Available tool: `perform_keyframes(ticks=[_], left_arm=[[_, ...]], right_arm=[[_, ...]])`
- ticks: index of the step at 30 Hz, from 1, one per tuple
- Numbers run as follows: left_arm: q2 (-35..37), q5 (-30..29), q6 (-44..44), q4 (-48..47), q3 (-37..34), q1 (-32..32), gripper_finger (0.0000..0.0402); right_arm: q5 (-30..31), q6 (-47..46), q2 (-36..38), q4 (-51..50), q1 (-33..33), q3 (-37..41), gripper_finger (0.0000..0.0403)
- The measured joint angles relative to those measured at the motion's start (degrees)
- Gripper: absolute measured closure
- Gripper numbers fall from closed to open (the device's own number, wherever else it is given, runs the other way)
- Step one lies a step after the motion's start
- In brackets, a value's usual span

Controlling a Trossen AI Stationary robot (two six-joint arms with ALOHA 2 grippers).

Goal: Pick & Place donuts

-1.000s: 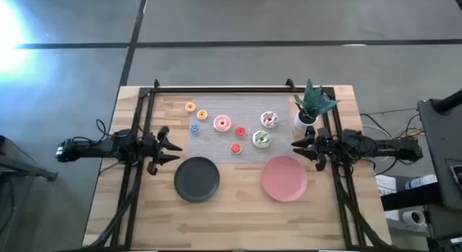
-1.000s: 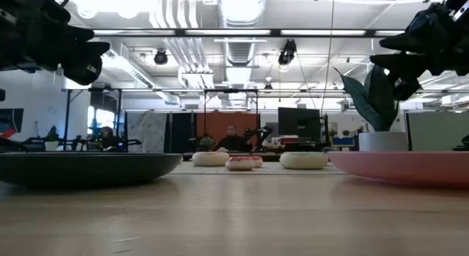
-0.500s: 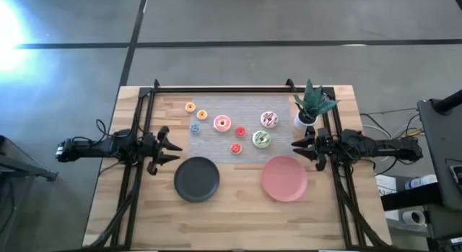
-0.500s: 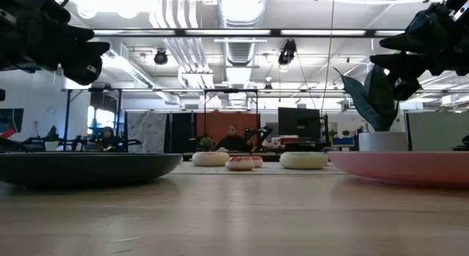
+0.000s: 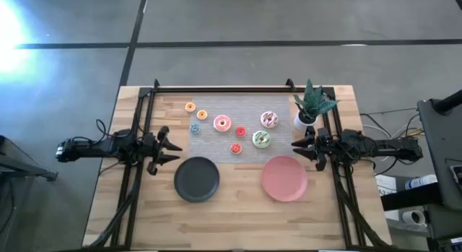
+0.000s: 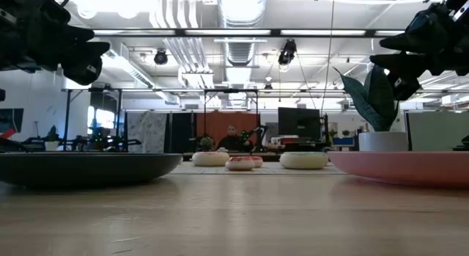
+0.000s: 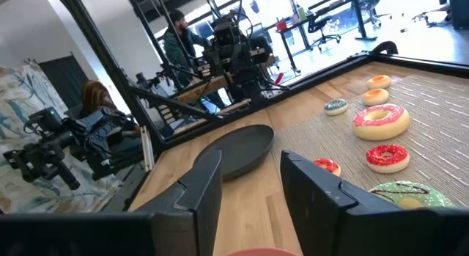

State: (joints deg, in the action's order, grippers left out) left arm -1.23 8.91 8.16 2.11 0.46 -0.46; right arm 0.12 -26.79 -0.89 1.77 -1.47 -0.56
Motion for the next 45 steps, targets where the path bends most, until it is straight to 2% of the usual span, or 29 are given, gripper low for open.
perform_keyframes(ticks=[12,16,22,26,31,41,45], left_arm=[[0.0,0.0,0.0,0.0,0.0,0.0,0.0283],[0.0,0.0,0.0,0.0,0.0,0.0,0.0283],[0.0,0.0,0.0,0.0,0.0,0.0,0.0283],[0.0,0.0,0.0,0.0,0.0,0.0,0.0283],[0.0,0.0,0.0,0.0,0.0,0.0,0.0283],[0.0,0.0,0.0,0.0,0.0,0.0,0.0283],[0.0,0.0,0.0,0.0,0.0,0.0,0.0283]], right_arm=[[0.6,-0.5,0.0,1.1,0.0,0.0,0.0271],[1.7,-9.6,0.0,4.7,0.0,0.0,0.0271],[1.6,-21.0,0.0,4.8,0.0,0.0,0.0271],[5.8,-24.3,0.0,5.3,0.0,0.0,0.0271],[11.9,-36.0,0.0,9.0,0.0,0.0,0.0271],[16.8,-33.3,0.0,12.2,0.0,0.0,0.0271],[19.4,-37.3,-0.1,12.2,0.0,0.0,0.0271]])
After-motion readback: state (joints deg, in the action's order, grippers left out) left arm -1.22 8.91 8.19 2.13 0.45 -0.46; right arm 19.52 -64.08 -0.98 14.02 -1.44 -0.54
